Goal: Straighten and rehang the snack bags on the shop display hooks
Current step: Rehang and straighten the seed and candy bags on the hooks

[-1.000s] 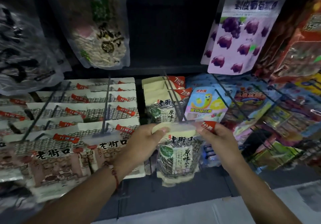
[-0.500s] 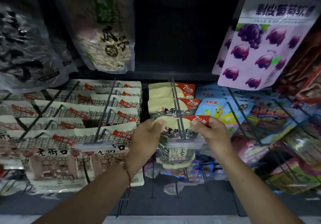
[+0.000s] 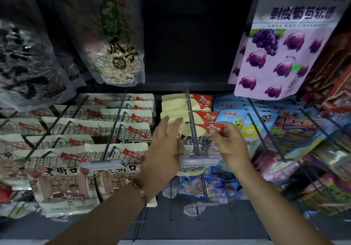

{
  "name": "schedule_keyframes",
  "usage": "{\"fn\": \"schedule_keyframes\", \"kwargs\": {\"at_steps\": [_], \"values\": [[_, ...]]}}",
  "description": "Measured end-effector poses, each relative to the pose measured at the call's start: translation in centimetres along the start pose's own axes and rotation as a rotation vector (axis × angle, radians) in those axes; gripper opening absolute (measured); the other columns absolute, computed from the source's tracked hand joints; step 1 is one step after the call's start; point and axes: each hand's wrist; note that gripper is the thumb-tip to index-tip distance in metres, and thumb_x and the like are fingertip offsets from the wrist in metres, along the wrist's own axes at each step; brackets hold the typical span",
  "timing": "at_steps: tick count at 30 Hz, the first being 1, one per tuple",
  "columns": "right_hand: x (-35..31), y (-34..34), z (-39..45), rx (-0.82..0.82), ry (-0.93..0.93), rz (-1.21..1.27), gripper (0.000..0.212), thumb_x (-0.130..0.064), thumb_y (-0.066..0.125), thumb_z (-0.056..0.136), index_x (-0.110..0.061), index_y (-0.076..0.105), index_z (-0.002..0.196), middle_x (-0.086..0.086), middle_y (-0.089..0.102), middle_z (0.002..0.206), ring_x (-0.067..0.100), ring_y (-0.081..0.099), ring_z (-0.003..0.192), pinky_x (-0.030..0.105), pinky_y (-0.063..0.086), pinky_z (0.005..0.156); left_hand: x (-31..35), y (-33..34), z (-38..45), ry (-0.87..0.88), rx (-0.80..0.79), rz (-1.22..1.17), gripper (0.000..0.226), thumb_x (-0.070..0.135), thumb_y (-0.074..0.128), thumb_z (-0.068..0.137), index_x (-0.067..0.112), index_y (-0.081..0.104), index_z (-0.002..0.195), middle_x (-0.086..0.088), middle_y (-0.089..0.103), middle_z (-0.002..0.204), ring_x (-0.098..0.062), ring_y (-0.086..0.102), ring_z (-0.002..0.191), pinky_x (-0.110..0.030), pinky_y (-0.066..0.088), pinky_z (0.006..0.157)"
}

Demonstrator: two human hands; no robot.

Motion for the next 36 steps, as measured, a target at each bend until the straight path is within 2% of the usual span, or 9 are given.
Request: {"fn": "schedule_keyframes", "kwargs": {"at_steps": [2,4,7,11,14,21,25,29,36], "values": [[-0.7,-0.4,-1.2,0.005,-0.069,-0.144,0.026,-0.023,0.064,0.092,-0.024,0.057,0.117,-0.011,0.062,0.111,0.002,0.058,0.101,0.028,0.045,0.085,0.7,-0.9,-0.9,0.085,0.040,0.176,0.071,0.010,0.054,0.090,0.023,0.024,0.152,-0.009,0.010,0.162,-0.030,0.010,0.149,-0.041,0.021,0.118],[-1.3,-0.9,-2.9,-0.024,-0.111,-0.324,0.052,-0.022,0.062,0.093,-0.024,0.040,0.141,-0.014,0.042,0.133,0.003,0.042,0.121,0.026,0.036,0.101,0.3,-1.3,-1.9,0.151,0.070,0.327,0.066,0.016,0.047,0.090,0.017,0.025,0.153,-0.014,0.016,0.162,-0.033,0.009,0.150,-0.040,0.007,0.121],[-1.1,-0.9,-6.0,-0.030,-0.152,-0.568,0.085,-0.016,0.064,0.091,-0.021,0.009,0.156,-0.009,0.017,0.157,0.004,0.007,0.145,0.025,0.012,0.118,-1.8,-1.6,-4.1,0.253,0.082,0.500,0.061,0.025,0.035,0.092,0.010,0.031,0.150,-0.019,0.024,0.159,-0.036,0.014,0.149,-0.046,0.008,0.122],[0.1,0.8,-10.6,-0.143,-0.153,-0.659,0.085,-0.034,0.057,0.095,-0.022,-0.001,0.156,-0.014,-0.004,0.159,0.003,-0.013,0.145,0.021,-0.002,0.115,-4.9,-1.2,-9.1,0.420,0.028,0.504,0.061,0.028,0.043,0.093,0.011,0.032,0.150,-0.017,0.025,0.159,-0.035,0.020,0.147,-0.045,0.013,0.117],[0.4,2.9,-14.0,-0.298,-0.111,-0.705,0.082,-0.043,0.048,0.098,-0.029,-0.011,0.154,-0.024,-0.025,0.151,0.000,-0.026,0.142,0.022,-0.005,0.115,-7.6,-0.8,-12.7,0.394,-0.074,0.491,0.061,0.033,0.039,0.094,0.013,0.031,0.152,-0.016,0.025,0.160,-0.035,0.022,0.147,-0.048,0.019,0.114],[-1.8,8.3,-16.4,-0.337,-0.173,-0.713,0.080,-0.043,0.048,0.098,-0.034,-0.012,0.150,-0.023,-0.021,0.153,0.003,-0.018,0.146,0.029,0.002,0.122,-14.4,-4.4,-15.9,0.090,-0.082,0.428,0.079,0.032,0.057,0.090,0.015,0.017,0.156,-0.015,0.014,0.163,-0.036,0.010,0.150,-0.047,0.007,0.119],[-3.7,10.8,-16.0,-0.300,-0.227,-0.715,0.077,-0.041,0.049,0.098,-0.029,-0.001,0.155,-0.017,-0.012,0.160,0.005,-0.013,0.148,0.029,0.004,0.122,-17.3,-7.2,-16.4,-0.007,-0.073,0.449,0.077,0.034,0.054,0.095,0.016,0.013,0.157,-0.013,0.005,0.164,-0.034,0.006,0.151,-0.048,0.013,0.119],[-5.9,13.0,-14.9,-0.289,-0.266,-0.770,0.075,-0.030,0.048,0.099,-0.025,-0.001,0.156,-0.011,-0.013,0.162,0.007,-0.013,0.148,0.030,0.000,0.122,-18.6,-9.6,-16.1,-0.006,-0.061,0.430,0.075,0.034,0.048,0.099,0.019,0.005,0.158,-0.008,-0.007,0.164,-0.027,-0.009,0.151,-0.043,0.002,0.119],[-7.9,15.8,-12.4,-0.225,-0.327,-0.893,0.075,-0.021,0.050,0.099,-0.019,0.002,0.157,-0.003,-0.003,0.164,0.015,-0.005,0.150,0.027,-0.003,0.117,-18.3,-12.3,-13.3,0.113,-0.043,0.468,0.072,0.033,0.045,0.100,0.020,0.003,0.157,-0.006,-0.005,0.164,-0.028,-0.012,0.150,-0.040,-0.009,0.117]]}}
Point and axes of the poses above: each hand's wrist, its own z-axis towards the middle knuckle, its own y-axis out of the palm, x = y × z
